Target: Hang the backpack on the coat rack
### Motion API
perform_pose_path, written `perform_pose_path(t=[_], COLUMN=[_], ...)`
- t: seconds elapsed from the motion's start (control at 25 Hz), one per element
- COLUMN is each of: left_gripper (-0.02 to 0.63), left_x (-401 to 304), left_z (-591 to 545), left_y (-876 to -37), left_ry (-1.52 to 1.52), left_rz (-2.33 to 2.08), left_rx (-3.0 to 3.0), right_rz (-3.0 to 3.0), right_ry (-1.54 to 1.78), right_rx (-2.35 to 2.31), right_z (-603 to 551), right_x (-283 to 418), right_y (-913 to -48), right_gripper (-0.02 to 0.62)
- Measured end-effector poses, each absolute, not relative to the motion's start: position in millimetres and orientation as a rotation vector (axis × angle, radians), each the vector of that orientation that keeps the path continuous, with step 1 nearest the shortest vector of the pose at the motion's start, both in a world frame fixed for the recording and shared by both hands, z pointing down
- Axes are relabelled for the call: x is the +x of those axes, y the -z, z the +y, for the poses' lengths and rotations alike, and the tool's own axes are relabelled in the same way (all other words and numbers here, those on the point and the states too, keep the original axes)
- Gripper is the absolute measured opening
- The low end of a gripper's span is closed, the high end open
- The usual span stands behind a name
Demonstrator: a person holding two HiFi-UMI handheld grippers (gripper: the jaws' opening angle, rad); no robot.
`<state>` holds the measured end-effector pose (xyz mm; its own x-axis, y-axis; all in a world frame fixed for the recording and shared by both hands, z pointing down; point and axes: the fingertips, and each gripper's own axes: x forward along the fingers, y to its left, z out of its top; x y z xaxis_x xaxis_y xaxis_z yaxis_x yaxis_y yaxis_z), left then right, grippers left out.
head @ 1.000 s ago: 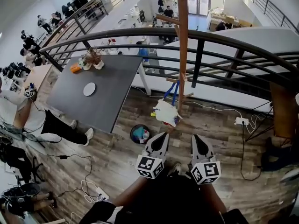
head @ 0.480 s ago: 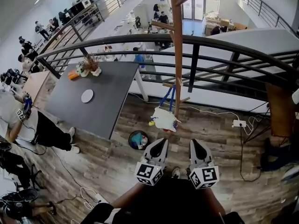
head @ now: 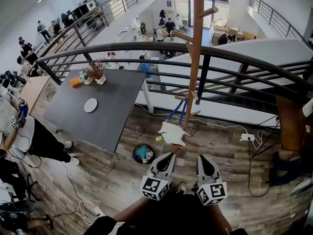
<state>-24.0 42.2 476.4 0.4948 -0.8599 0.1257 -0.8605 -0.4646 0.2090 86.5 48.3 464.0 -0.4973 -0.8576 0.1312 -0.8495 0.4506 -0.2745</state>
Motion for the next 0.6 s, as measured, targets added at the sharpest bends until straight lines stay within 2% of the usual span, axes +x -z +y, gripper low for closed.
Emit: perform_pose_path(t=[0.6], left_gripper=[0.008], left_x=[-55.1], left_z=[39.8], left_y=[-483.9], left_ry=[0.022], left_rz=[-1.463], left_rx=[2.480], right_rz=[2.647], right_ry=[0.446], right_rx=[-1.623], right_z=[44.7], right_x=[63.4], right_y=[-465.7], right_gripper=[0.012])
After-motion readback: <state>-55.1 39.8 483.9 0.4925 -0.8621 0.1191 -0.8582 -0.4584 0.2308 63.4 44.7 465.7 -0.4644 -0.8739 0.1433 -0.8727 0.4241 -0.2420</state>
